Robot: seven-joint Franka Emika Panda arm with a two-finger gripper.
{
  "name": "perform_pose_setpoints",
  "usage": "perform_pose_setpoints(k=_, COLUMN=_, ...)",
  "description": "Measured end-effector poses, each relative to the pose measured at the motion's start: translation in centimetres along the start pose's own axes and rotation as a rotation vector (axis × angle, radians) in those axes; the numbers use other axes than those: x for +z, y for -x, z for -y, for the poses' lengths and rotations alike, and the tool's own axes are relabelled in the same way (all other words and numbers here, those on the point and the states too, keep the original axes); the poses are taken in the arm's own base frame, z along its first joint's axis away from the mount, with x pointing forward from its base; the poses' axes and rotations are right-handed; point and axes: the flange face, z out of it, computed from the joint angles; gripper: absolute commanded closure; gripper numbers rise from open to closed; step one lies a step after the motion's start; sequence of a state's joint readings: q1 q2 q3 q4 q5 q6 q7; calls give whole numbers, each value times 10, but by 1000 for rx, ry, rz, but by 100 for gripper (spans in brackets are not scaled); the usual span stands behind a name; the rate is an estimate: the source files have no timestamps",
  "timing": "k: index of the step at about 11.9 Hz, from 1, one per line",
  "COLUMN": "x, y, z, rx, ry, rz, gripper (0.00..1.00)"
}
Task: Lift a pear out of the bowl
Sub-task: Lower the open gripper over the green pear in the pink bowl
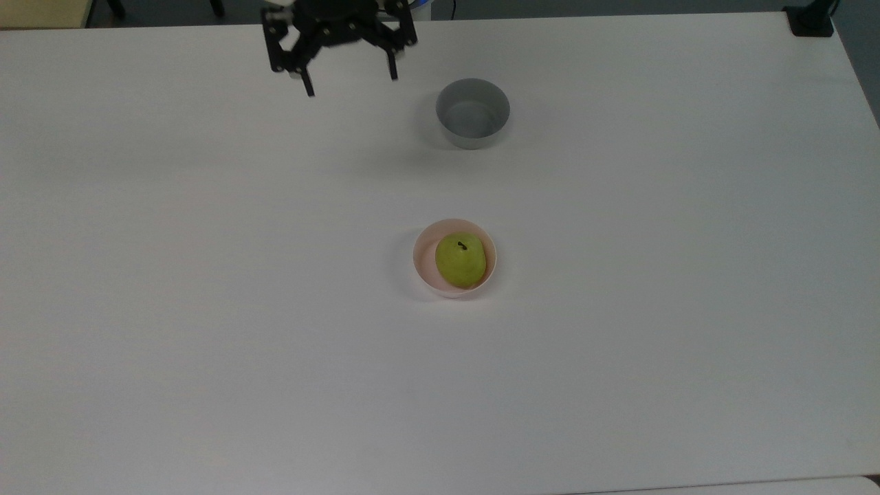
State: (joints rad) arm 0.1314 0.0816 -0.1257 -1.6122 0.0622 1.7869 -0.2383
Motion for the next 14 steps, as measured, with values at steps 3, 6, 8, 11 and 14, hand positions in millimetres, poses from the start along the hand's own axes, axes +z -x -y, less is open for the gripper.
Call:
perform_pose_setpoints(k=3, x=40, y=-30, z=28, rx=71, ry=-5, rz=-35, gripper=0)
perform_pose_setpoints(k=6, x=95, y=-56, z=46, rx=95, ry=2, rz=-48, gripper=0)
perform_pose_setpoints(k=8, x=132, y=-70, z=66, rx=118, ry=6, rz=-53, gripper=0)
perform_pose_setpoints(k=11, x=170, y=-78, z=88, rx=107, ry=9, rz=-34, gripper=0)
perform_pose_setpoints(k=14, x=201, y=-84, z=101, rx=87, ry=8, rz=-32, gripper=0)
